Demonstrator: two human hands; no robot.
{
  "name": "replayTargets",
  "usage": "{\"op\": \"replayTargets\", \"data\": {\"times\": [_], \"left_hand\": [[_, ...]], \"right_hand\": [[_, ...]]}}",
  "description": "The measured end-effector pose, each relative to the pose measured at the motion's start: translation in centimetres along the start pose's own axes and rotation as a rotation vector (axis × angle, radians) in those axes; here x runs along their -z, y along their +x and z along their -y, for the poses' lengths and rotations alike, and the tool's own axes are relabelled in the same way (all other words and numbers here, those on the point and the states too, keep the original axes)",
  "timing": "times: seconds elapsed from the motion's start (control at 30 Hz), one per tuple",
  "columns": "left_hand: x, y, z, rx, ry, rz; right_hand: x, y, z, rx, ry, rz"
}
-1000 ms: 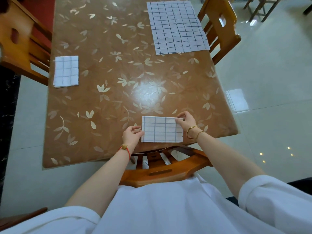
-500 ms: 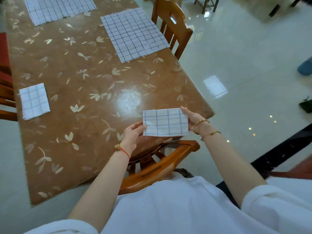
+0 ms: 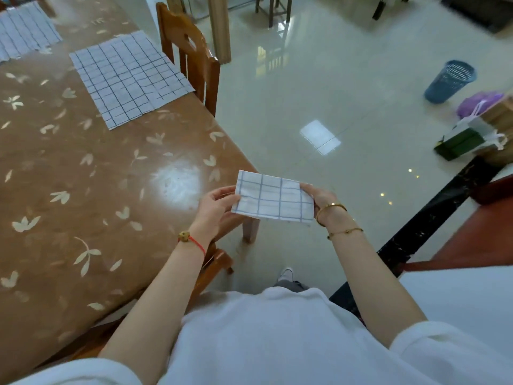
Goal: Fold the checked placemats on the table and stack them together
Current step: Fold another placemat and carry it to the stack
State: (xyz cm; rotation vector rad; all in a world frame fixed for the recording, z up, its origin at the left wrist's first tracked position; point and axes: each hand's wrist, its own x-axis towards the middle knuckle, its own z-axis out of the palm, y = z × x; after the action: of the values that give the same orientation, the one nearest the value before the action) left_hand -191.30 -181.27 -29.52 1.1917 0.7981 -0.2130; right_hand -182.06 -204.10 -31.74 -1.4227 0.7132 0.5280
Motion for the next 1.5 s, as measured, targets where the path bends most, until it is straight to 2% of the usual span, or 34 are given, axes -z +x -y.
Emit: {"op": "replayTargets", "data": {"times": [0.3, 0.57, 0.97, 1.27, 1.5], "left_hand": [[-14.2, 3.7, -0.6, -0.013, 0.06, -0.008], [-20.7, 7.7, -3.1, -0.039, 0.079, 0.046], [-25.9, 19.6, -12.8, -0.045, 0.018, -0.021], [-29.3, 29.9, -22.7, -0.093, 0.039, -0.047], [-30.7, 36.1, -28.3, -0.095, -0.004, -0.084]], "right_hand": [[11.2, 5.5, 6.2, -0.026, -0.04, 0.013], [14.5, 9.5, 10.9, 0.027, -0.028, -0.011], [9.5, 20.9, 23.6, 0.183, -0.143, 0.042], [3.8, 29.2, 35.4, 0.451, -0.287, 0.042], [-0.5, 35.5, 41.4, 0.479, -0.281, 0.094]]}}
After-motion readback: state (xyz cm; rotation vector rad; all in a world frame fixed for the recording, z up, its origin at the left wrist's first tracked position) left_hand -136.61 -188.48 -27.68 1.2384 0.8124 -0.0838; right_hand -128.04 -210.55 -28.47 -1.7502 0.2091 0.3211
